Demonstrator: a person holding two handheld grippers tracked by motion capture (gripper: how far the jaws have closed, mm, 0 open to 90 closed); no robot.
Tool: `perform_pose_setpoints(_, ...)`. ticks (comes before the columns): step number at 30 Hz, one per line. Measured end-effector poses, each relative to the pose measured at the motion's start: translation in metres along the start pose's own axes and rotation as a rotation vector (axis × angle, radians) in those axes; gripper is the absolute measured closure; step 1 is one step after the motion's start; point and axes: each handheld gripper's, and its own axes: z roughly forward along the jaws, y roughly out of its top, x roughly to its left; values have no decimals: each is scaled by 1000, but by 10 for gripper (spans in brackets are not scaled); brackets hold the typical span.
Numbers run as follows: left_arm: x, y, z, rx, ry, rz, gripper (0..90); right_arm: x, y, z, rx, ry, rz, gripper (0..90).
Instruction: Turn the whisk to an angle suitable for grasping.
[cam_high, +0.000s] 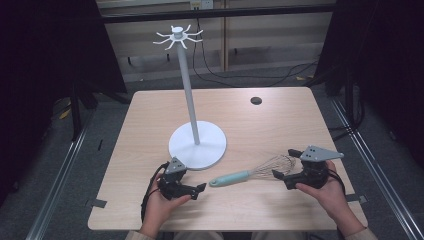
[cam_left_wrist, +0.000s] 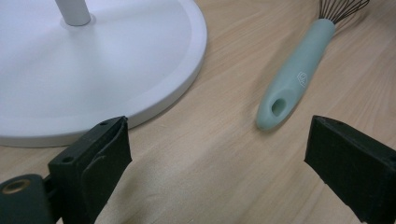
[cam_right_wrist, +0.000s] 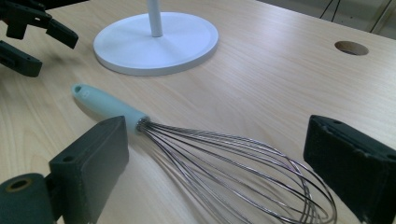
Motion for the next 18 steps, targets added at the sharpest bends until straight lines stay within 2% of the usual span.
perform_pose_setpoints(4,-1,0,-3,-2,4,11,64,7,4,2,1,22,-9,81)
perform_pose_setpoints(7,-2,0,-6,-2,11,27,64,12,6,6,-4,36,-2,109)
perform_pose_setpoints(9,-1,-1,-6,3,15,23,64,17,8,10,-9,51,7,128)
perform_pose_setpoints(12,2,-3,-8,2,18,13,64,26,9,18,-2,89,-4,226)
perform_pose_setpoints(15,2,-4,-10,-2,25,6,64,38,8,28,33,124,-28,371)
perform_pose_setpoints(18,3,-6,-12,0,28,5,64,45,8,36,74,155,-27,566)
